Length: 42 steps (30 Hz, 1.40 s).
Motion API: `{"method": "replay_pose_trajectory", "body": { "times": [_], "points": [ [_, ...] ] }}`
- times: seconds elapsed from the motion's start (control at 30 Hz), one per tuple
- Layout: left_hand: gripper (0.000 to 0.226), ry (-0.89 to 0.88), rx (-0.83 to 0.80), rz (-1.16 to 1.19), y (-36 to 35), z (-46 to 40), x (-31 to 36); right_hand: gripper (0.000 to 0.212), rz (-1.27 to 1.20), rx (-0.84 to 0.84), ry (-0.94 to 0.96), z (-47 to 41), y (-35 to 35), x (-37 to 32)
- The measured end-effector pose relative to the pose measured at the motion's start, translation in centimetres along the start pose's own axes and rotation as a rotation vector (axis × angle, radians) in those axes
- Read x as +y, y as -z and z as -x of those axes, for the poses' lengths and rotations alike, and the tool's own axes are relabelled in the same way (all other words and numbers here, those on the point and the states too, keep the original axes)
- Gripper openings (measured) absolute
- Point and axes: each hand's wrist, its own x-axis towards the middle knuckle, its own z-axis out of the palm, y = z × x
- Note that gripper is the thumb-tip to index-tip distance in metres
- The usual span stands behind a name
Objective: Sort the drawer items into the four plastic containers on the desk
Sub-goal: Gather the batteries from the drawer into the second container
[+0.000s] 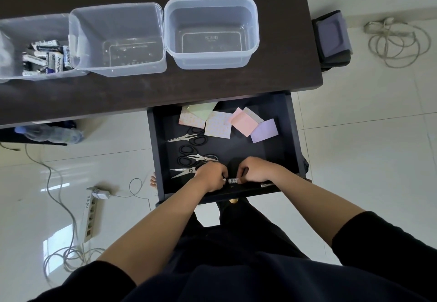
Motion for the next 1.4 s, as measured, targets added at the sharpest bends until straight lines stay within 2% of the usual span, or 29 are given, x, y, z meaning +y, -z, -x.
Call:
{"method": "replay_pose_trajectory", "body": {
  "times": [0.13,0.33,0.6,0.73,0.97,1.07,1.23,1.4],
  "points": [
    [0.021,0.007,-0.064,-0.057,0.4,0.1,0.0,0.008,-0.048,-0.019,-0.031,0.3,0.3,0.0],
    [0.023,0.018,-0.146,0.040,1.2,0.8,-0.9,0.013,-0.079,-0.016,-0.007,1.1,1.1,0.0],
    [0.024,0.057,0.058,0.397,1.6,3.1,-1.9,0.014,-0.235,0.118,0.089,2.5,1.6,-0.8],
    [0.027,0.006,0.170,0.463,4.2,4.9,-2.7,0.016,-0.351,0.232,0.164,3.6,2.3,-3.6],
    [0.026,0.011,0.391,0.650,12.0,9.5,-5.8,0.024,-0.457,0.467,0.348,4.6,4.0,-12.6],
    [0.024,-0.007,0.503,0.695,16.2,11.9,-8.5,0.016,-0.485,0.498,0.453,4.8,4.7,-18.3],
    [0.023,-0.046,0.693,0.766,23.6,15.6,-13.9,0.015,-0.476,0.580,0.639,4.2,5.3,-28.5],
    [0.025,0.026,0.868,0.576,30.2,16.8,-19.4,0.021,-0.417,0.764,0.657,2.0,6.1,-37.4]
  ]
}}
